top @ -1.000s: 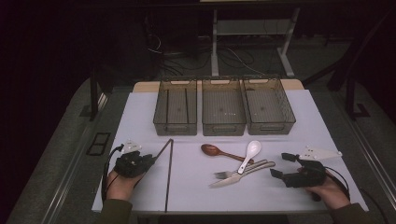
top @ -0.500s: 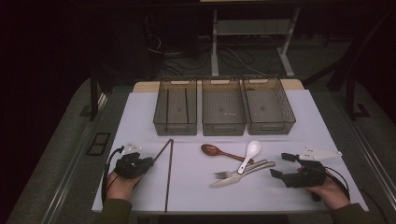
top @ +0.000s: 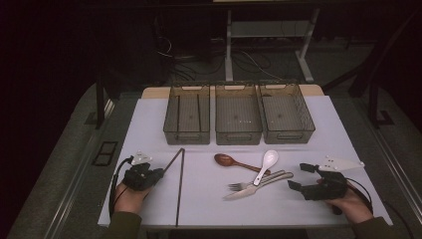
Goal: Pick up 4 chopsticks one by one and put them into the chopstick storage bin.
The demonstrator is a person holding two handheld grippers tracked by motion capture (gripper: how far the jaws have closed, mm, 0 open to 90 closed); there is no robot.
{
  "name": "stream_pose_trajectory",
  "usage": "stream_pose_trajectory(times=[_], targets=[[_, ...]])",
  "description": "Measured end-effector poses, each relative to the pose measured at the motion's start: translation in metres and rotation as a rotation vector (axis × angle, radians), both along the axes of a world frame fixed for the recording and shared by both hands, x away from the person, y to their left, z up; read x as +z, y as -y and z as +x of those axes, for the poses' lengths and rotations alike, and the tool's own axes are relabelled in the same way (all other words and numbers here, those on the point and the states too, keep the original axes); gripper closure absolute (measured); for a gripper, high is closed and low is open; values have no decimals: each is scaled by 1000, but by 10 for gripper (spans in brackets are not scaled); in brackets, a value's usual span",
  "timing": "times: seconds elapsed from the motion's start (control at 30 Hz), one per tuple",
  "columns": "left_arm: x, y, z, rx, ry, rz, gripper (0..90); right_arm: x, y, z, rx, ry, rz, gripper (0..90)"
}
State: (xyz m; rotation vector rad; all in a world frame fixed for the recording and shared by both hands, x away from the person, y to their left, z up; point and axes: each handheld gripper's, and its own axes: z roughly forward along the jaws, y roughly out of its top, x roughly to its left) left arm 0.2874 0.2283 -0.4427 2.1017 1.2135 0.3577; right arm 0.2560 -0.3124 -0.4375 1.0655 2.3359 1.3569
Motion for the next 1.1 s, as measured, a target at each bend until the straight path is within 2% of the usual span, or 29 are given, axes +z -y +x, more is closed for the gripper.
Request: stream_pose_trajectory(times=[0.13,0.3,0.47,0.73,0.97,1.1], targets=[[2,-1,0,11,6,-6,843,0,0,0,1,3,0,178],[8,-3,-1,1,6,-13,843,0,0,0,1,4,-1,178],[16,-5,-4,-1,22,-18,843,0,0,0,1,4,0,178],[28,-6,-8,-48,41,-51,842,0,0,0,2,3,2,178],[37,-3,-9,-69,60,-79,843,0,0,1,6,10,0,178],[41,-2,-8,-72,74,-78,843,1,-1,1,2,5,4,178]])
